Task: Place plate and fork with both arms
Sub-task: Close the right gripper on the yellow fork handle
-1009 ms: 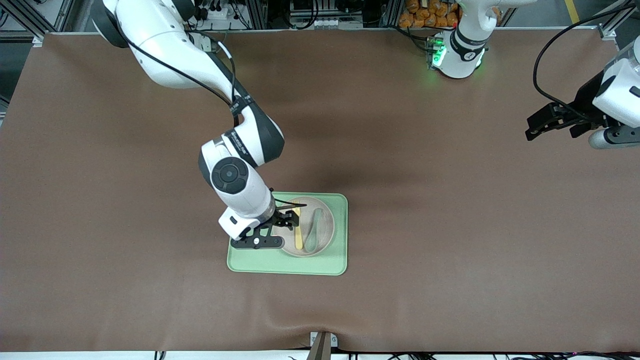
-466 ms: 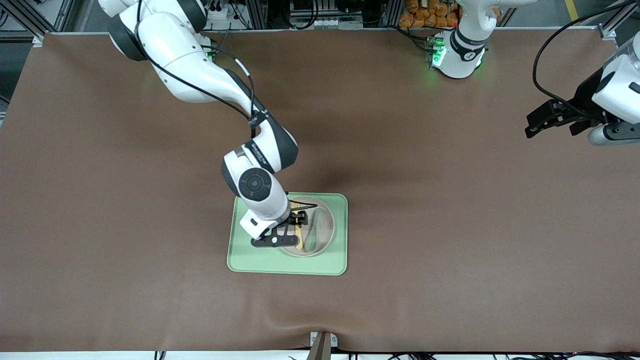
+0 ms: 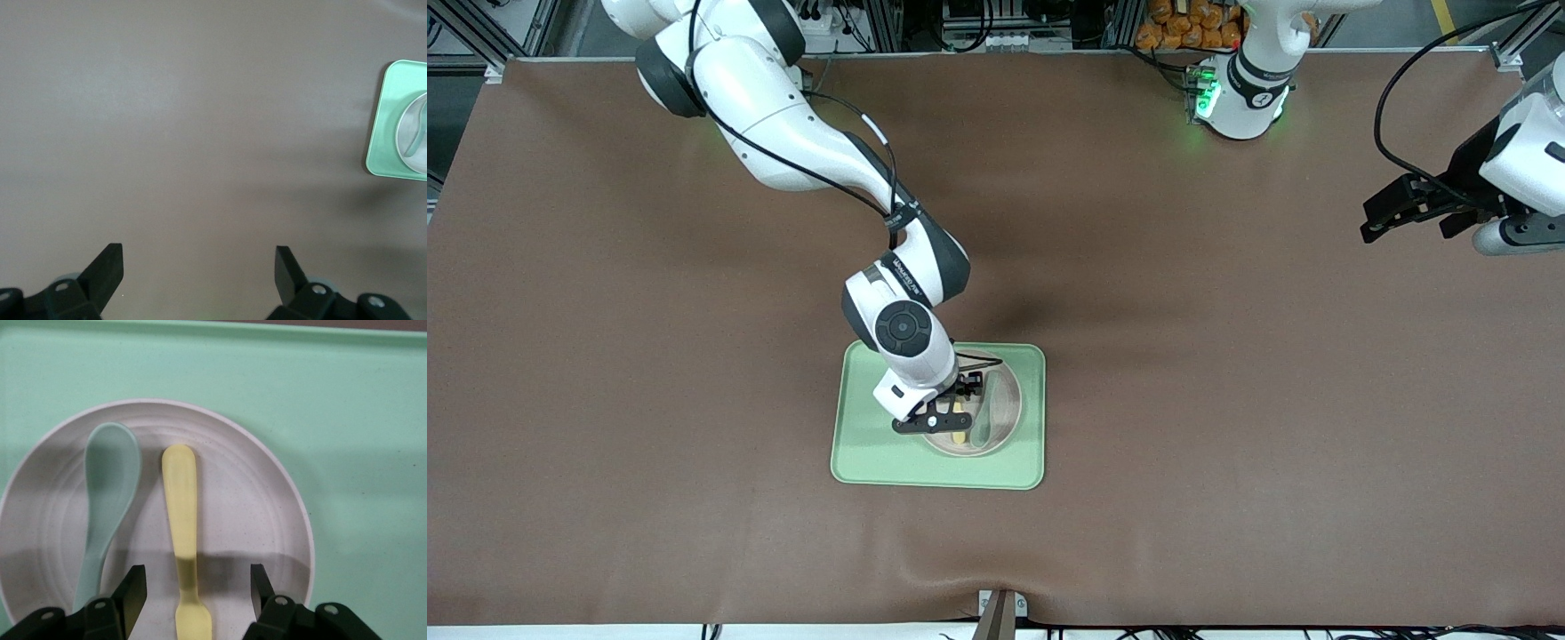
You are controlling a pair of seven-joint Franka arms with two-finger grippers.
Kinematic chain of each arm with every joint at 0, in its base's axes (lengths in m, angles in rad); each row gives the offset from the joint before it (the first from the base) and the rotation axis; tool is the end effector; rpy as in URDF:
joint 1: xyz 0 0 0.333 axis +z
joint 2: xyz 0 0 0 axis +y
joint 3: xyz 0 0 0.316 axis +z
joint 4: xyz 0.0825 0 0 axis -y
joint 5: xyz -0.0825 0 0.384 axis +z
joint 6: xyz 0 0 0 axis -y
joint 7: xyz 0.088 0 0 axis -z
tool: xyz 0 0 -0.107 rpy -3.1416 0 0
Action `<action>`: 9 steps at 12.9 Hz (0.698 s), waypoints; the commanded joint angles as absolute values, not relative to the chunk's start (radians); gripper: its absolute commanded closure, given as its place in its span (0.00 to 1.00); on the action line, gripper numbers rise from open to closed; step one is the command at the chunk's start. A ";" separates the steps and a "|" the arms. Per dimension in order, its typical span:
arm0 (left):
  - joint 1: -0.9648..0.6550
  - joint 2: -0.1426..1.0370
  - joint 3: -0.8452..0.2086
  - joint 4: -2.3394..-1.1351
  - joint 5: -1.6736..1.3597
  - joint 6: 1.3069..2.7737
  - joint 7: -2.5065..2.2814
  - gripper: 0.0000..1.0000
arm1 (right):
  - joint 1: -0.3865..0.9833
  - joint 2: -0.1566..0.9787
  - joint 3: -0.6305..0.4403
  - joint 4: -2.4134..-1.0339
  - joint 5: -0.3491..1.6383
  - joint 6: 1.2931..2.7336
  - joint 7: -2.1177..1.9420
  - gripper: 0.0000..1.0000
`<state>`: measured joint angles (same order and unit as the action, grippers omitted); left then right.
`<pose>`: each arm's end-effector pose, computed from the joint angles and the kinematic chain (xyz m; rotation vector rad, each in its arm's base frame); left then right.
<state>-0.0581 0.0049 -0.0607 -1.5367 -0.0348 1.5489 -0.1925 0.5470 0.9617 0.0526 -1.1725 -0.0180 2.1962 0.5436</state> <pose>0.5499 -0.0694 0.6360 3.1037 0.1130 0.0028 0.6424 0.4238 0.2100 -3.0831 -0.0651 -0.0590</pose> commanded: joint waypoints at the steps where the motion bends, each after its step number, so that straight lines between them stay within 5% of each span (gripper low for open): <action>1: -0.052 -0.025 -0.071 -1.565 -0.015 1.551 -0.172 0.00 | 0.563 0.999 0.046 -1.126 -0.038 2.213 0.575 0.38; 9: -0.052 -0.025 -0.091 -1.562 -0.017 1.539 -0.172 0.00 | 0.571 1.012 0.044 -1.129 -0.055 2.215 0.575 0.50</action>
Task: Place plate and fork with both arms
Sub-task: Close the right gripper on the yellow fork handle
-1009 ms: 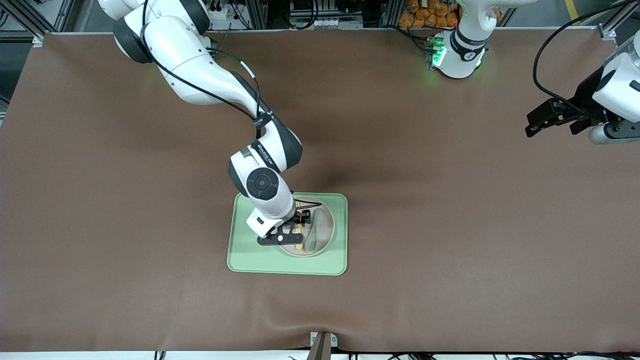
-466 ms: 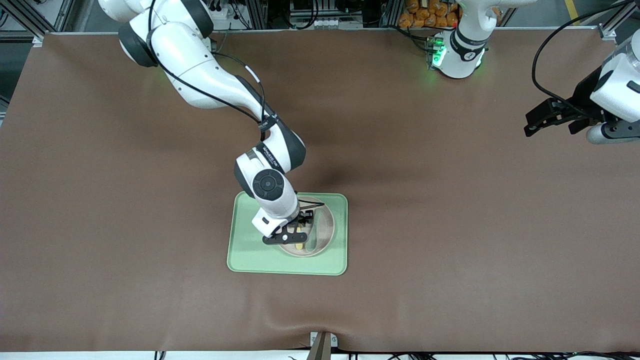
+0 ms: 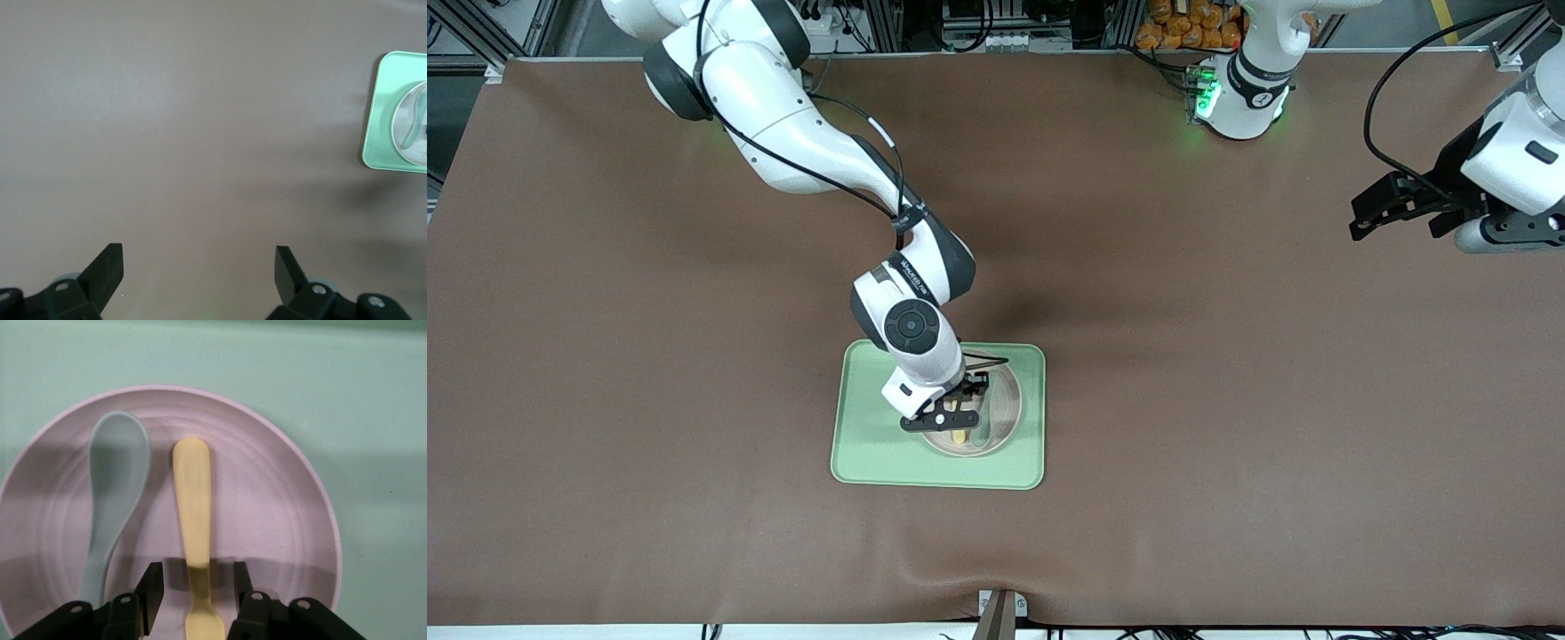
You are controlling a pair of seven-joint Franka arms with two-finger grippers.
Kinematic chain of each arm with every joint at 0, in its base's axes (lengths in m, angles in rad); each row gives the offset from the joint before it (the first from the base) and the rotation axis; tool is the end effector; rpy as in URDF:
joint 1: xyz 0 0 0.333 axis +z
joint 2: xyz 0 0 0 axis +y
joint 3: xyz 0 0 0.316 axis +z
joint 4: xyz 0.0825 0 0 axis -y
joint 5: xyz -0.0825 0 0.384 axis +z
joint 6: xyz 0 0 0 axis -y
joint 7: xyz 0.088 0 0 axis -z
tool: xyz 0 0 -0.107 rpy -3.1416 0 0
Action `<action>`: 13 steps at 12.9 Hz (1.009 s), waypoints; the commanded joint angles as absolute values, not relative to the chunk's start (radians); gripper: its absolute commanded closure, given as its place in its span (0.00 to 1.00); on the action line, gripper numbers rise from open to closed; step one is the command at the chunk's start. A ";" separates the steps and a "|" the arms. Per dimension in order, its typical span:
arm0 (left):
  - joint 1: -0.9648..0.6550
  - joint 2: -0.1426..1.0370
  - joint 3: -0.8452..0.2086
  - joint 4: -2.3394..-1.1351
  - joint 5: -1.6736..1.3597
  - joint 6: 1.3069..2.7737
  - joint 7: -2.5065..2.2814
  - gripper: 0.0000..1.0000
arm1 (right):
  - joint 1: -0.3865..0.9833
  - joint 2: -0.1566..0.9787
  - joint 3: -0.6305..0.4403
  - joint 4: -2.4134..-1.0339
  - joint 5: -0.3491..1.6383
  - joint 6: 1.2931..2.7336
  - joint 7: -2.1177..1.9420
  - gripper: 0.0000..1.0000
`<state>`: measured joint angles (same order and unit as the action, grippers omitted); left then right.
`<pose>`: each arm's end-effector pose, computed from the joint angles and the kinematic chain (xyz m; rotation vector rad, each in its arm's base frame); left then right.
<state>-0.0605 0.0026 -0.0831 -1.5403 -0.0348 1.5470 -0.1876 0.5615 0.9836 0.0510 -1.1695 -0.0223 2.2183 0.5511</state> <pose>0.5471 -0.0829 0.6354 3.1057 0.0669 -0.0027 0.6369 0.4323 0.1966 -3.0839 -0.0773 -0.0656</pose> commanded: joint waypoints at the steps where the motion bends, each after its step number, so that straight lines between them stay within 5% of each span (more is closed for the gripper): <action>1: -0.054 -0.025 -0.091 -1.560 -0.017 1.537 -0.172 0.00 | 0.571 1.017 0.044 -1.129 -0.060 2.214 0.577 0.52; 4: -0.051 -0.025 -0.089 -1.560 -0.017 1.537 -0.170 0.00 | 0.571 1.019 0.043 -1.126 -0.060 2.212 0.580 0.96; 13: -0.051 -0.025 -0.089 -1.560 -0.017 1.526 -0.169 0.00 | 0.516 0.973 0.054 -1.043 -0.029 2.027 0.568 1.00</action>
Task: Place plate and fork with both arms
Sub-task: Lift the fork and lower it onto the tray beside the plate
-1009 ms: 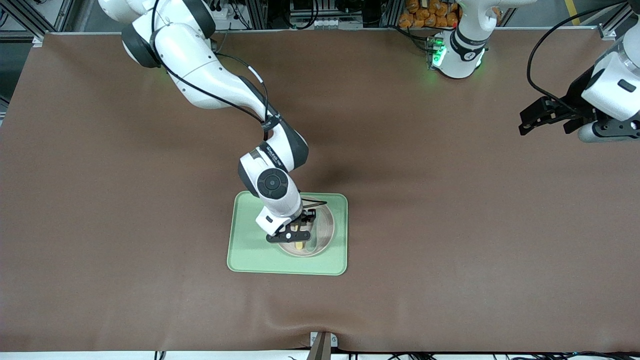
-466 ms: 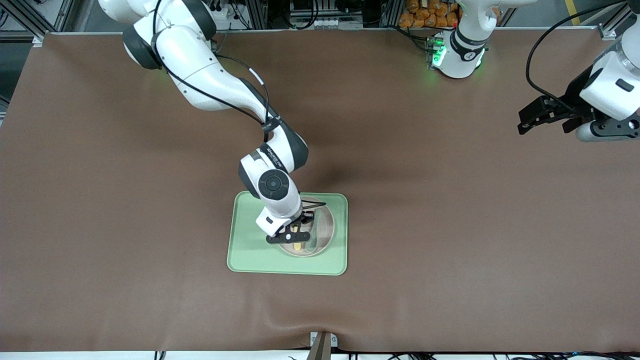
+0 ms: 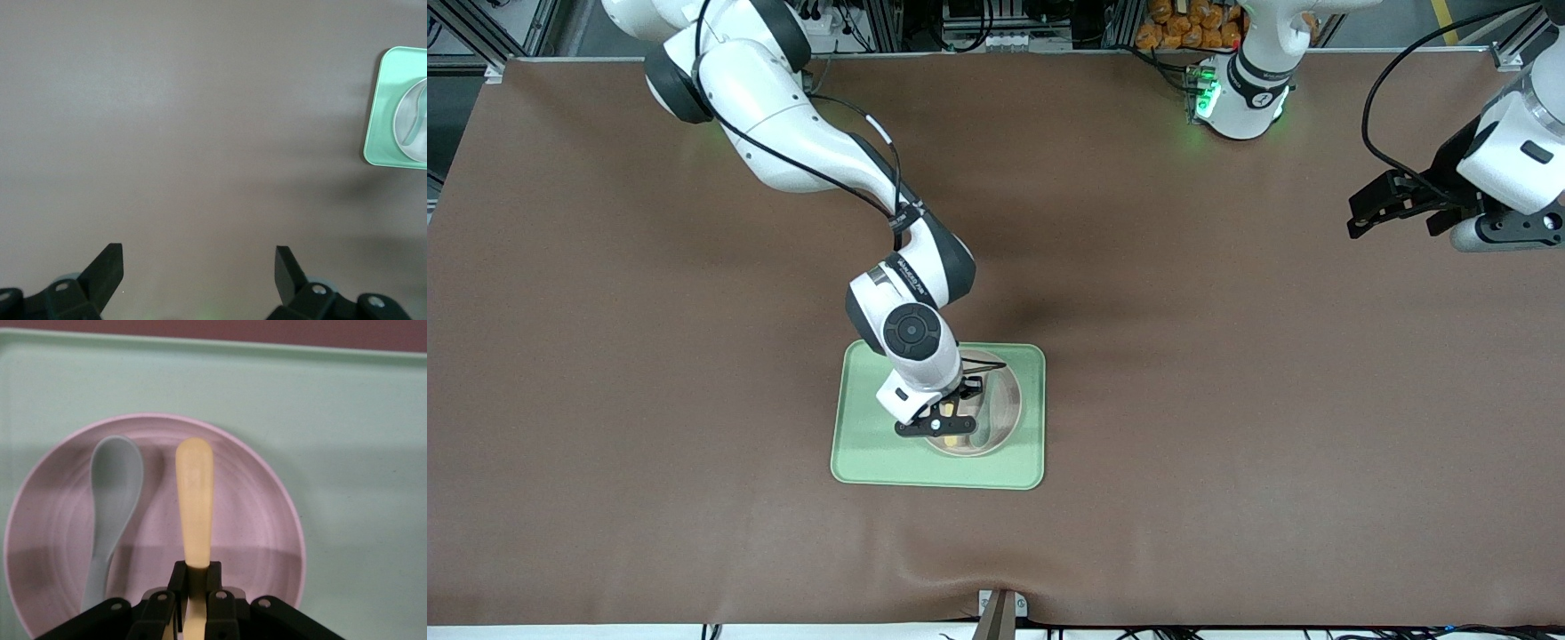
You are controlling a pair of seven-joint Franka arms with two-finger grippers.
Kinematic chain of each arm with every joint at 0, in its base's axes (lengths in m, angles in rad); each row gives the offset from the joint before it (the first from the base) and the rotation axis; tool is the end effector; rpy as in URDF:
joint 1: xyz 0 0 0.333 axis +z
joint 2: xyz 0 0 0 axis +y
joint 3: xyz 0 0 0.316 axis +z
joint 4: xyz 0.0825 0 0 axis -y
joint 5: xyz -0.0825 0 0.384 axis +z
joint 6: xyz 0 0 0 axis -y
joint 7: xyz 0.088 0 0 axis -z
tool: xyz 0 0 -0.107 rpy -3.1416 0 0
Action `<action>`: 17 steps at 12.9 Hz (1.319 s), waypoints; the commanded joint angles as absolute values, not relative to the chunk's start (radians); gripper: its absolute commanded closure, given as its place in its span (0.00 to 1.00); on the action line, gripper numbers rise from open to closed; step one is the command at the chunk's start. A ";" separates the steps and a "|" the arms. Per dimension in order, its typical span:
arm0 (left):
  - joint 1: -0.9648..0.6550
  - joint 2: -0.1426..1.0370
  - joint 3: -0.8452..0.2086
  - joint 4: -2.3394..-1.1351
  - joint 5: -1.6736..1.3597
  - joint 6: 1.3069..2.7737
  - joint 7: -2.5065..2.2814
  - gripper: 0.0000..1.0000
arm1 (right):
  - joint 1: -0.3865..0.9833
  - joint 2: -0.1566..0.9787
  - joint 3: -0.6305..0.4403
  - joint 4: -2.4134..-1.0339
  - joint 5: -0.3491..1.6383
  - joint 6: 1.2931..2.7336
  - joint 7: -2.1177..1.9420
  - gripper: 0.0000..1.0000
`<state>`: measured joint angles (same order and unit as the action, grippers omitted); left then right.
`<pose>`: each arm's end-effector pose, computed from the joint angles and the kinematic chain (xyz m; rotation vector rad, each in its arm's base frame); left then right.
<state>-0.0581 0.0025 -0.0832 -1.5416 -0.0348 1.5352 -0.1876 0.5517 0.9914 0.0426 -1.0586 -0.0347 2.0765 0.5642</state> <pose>0.5460 -0.0815 0.6338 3.1076 0.0703 -0.0225 0.6529 0.4254 0.2289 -3.1222 -0.0418 -0.0315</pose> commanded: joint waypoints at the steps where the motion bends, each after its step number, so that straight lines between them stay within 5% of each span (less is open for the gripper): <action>1: -0.051 -0.025 -0.090 -1.562 -0.017 1.525 -0.169 0.00 | 0.496 0.957 0.052 -1.045 -0.029 2.007 0.545 1.00; 16: -0.058 -0.017 -0.091 -1.559 -0.017 1.516 -0.172 0.00 | 0.391 0.917 0.038 -1.262 -0.040 2.140 0.423 0.98; 17: -0.057 -0.017 -0.092 -1.560 -0.017 1.514 -0.172 0.00 | 0.384 0.917 0.040 -1.256 -0.040 2.132 0.422 0.52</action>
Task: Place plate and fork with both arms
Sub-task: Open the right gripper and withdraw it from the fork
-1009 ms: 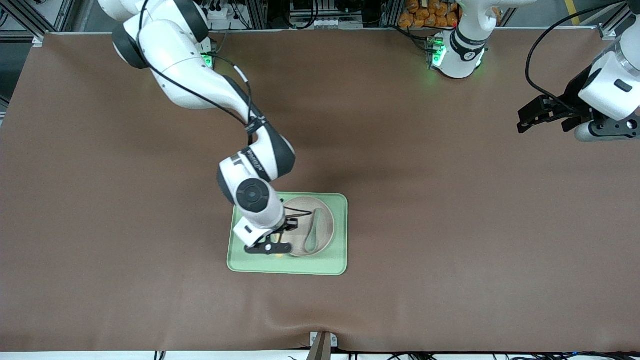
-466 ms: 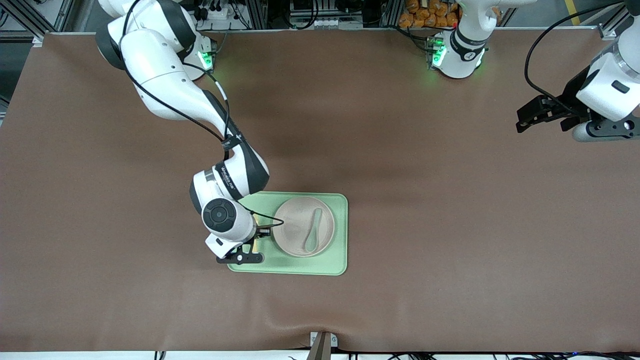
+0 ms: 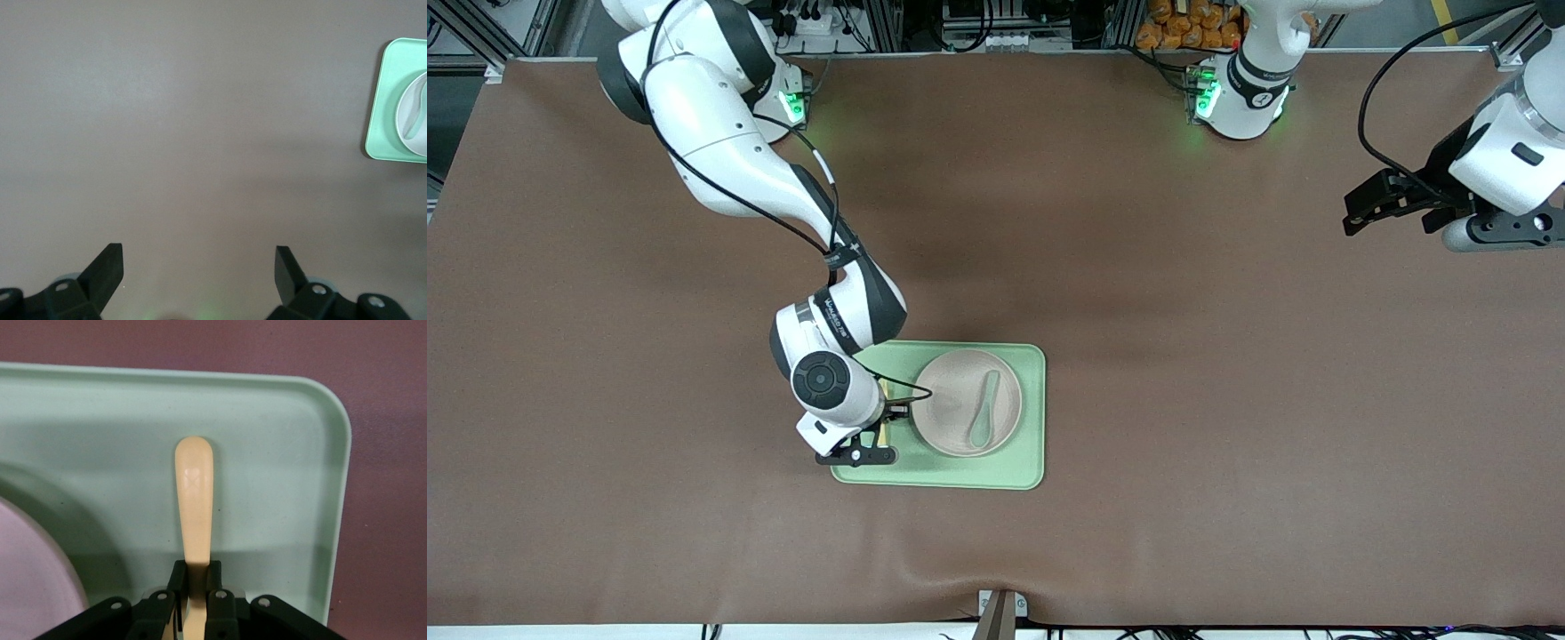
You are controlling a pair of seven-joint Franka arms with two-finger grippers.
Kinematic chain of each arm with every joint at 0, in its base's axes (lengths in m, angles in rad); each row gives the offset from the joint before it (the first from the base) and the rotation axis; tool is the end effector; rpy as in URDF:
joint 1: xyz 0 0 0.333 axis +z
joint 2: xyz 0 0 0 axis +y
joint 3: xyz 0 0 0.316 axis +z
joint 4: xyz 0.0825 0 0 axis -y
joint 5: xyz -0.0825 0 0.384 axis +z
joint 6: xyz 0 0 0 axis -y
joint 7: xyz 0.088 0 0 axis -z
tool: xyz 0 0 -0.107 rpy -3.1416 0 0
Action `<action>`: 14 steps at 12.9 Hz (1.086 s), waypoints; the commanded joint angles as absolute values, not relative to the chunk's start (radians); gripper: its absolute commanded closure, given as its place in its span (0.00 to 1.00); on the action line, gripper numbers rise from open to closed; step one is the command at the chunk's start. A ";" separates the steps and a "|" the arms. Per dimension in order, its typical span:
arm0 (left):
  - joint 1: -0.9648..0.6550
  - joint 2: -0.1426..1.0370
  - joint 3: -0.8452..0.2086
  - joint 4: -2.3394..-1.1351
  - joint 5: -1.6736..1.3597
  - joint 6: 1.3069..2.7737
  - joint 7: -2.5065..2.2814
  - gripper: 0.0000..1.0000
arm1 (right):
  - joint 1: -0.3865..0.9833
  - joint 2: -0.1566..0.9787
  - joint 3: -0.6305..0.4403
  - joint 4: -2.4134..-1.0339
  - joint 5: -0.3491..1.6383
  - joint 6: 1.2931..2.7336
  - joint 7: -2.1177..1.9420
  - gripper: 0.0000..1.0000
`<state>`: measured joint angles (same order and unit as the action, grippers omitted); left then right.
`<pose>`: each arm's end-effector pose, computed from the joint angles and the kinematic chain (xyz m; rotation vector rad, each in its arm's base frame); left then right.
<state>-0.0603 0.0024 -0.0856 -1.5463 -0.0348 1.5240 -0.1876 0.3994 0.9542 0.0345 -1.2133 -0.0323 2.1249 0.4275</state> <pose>0.5443 -0.0838 0.6307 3.1102 0.0630 -0.0469 0.6866 0.3089 0.1905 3.1246 0.0157 -0.0606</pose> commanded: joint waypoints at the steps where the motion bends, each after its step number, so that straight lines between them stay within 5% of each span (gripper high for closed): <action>1: -0.055 -0.017 -0.092 -1.560 -0.017 1.516 -0.172 0.00 | 0.380 0.904 0.041 -1.255 -0.037 2.128 0.423 0.11; 5: -0.055 -0.014 -0.091 -1.562 -0.017 1.516 -0.172 0.00 | 0.370 0.859 0.041 -1.223 -0.029 2.008 0.420 0.00; 14: -0.054 -0.014 -0.091 -1.560 -0.014 1.519 -0.169 0.00 | 0.223 0.626 0.045 -1.149 -0.025 1.815 0.391 0.00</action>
<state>-0.0578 0.0025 -0.0853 -1.5529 -0.0348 1.5233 -0.1876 0.2525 0.7115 0.0323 -1.1149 -0.0297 1.8427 0.3972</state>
